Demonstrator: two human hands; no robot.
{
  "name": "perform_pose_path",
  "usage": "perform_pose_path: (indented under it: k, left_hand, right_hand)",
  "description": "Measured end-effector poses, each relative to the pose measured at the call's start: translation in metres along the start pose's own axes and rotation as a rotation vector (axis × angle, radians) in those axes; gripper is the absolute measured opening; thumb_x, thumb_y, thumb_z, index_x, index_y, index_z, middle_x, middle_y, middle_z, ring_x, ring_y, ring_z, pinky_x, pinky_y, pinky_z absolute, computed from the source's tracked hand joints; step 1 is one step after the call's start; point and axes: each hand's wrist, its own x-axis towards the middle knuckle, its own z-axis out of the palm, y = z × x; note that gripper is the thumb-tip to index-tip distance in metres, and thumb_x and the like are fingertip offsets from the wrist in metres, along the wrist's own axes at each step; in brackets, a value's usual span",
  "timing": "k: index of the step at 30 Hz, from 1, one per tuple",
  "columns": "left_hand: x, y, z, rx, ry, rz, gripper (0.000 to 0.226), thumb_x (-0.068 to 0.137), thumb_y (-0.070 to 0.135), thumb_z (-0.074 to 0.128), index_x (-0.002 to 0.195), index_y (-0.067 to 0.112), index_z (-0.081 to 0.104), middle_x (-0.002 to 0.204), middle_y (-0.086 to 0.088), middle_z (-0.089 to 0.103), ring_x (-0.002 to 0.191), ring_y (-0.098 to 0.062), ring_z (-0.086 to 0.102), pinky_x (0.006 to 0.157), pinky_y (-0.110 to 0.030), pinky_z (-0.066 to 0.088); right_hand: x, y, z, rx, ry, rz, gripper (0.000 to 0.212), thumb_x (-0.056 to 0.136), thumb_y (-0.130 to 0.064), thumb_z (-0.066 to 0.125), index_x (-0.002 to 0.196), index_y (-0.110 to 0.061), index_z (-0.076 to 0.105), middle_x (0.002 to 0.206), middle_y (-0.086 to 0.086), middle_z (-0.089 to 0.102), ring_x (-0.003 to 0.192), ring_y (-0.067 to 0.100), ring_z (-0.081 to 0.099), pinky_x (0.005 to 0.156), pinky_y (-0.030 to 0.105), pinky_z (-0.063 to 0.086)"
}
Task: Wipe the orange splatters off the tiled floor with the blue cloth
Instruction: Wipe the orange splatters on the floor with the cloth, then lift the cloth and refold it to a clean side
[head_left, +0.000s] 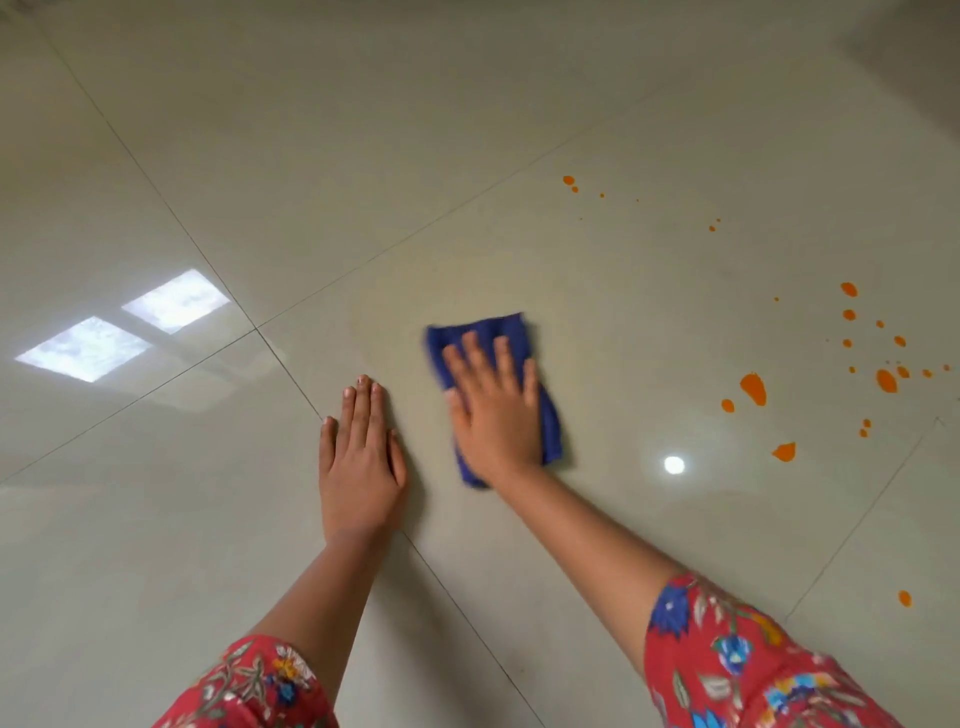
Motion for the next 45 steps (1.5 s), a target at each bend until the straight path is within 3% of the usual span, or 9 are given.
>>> perform_pose_path:
  k: [5,9,14,21,28,30,35,42,45]
  left_hand:
    - [-0.003,-0.002,-0.004,0.030,-0.025,0.077,0.059,0.093,0.025,0.026,0.151,0.020,0.021,0.159,0.006,0.016,0.147,-0.008,0.006,0.119,-0.036,0.007]
    - [-0.003,0.002,-0.008,0.029,-0.043,0.155,0.057,0.094,0.029,0.030,0.151,0.024,0.022,0.158,0.011,0.016,0.147,-0.009,0.006,0.119,-0.037,0.009]
    - [-0.005,-0.001,-0.005,0.037,-0.077,0.232,0.057,0.095,0.035,0.029,0.150,0.024,0.024,0.158,0.011,0.017,0.147,-0.009,0.006,0.119,-0.036,0.010]
    - [-0.003,0.001,-0.009,0.065,-0.103,0.413,0.055,0.096,0.039,0.031,0.149,0.024,0.029,0.156,0.009,0.024,0.146,-0.012,0.014,0.119,-0.034,0.012]
    - [-0.004,-0.002,-0.008,0.051,-0.105,0.499,0.053,0.095,0.039,0.032,0.147,0.024,0.035,0.154,0.010,0.029,0.145,-0.010,0.019,0.118,-0.035,0.020]
    - [-0.004,-0.001,-0.007,0.059,-0.114,0.508,0.053,0.095,0.040,0.032,0.146,0.024,0.036,0.153,0.009,0.032,0.144,-0.010,0.023,0.117,-0.033,0.022]
    - [-0.012,0.015,-0.008,0.048,-0.110,0.435,0.051,0.096,0.034,0.025,0.144,0.023,0.039,0.150,0.009,0.036,0.141,-0.014,0.030,0.115,-0.036,0.028]
    - [-0.043,0.064,-0.002,-0.224,-0.207,0.095,0.058,0.091,0.012,0.047,0.147,0.021,0.033,0.158,0.008,0.020,0.146,-0.014,0.015,0.118,-0.033,0.018]
    - [-0.072,0.090,-0.012,-0.415,-0.384,0.022,0.049,0.093,0.015,0.049,0.141,0.022,0.043,0.154,0.008,0.030,0.142,-0.014,0.029,0.109,-0.028,0.027]
  right_hand:
    - [0.059,-0.036,-0.002,0.015,-0.173,-0.326,0.052,0.097,-0.045,0.027,0.149,-0.038,0.029,0.158,-0.012,0.024,0.147,0.020,0.020,0.117,0.048,0.012]
    - [0.120,0.036,-0.017,-0.025,-0.174,0.053,0.053,0.100,-0.044,0.028,0.152,-0.036,0.017,0.161,-0.011,0.011,0.149,0.019,0.009,0.117,0.049,0.006]
    - [0.013,0.120,-0.027,-0.005,0.081,0.512,0.056,0.096,-0.047,0.024,0.149,-0.031,0.029,0.159,-0.006,0.025,0.147,0.025,0.021,0.116,0.055,0.014]
    - [-0.015,0.052,-0.016,0.005,-0.056,-0.058,0.055,0.094,-0.045,0.028,0.148,-0.032,0.034,0.156,-0.008,0.031,0.145,0.024,0.026,0.115,0.053,0.022]
    - [-0.048,0.147,-0.032,-0.024,0.052,0.475,0.062,0.092,-0.051,0.015,0.151,-0.032,0.026,0.159,-0.007,0.023,0.147,0.023,0.020,0.116,0.051,0.013]
    - [-0.111,0.124,-0.029,-0.097,0.061,0.412,0.060,0.094,-0.047,0.023,0.151,-0.029,0.028,0.158,-0.004,0.026,0.146,0.027,0.024,0.114,0.053,0.015]
    - [-0.130,0.091,-0.024,-0.034,-0.049,-0.067,0.051,0.097,-0.043,0.029,0.148,-0.037,0.030,0.156,-0.012,0.029,0.145,0.021,0.028,0.114,0.050,0.024]
    - [-0.158,0.146,-0.042,-0.013,-0.155,0.360,0.055,0.094,-0.049,0.005,0.148,-0.039,0.005,0.158,-0.017,0.005,0.147,0.012,0.005,0.117,0.047,0.007]
    - [-0.190,0.143,-0.072,0.429,-0.288,0.459,0.058,0.096,-0.051,0.003,0.151,-0.037,0.012,0.158,-0.019,-0.002,0.146,0.005,-0.003,0.117,0.036,-0.001]
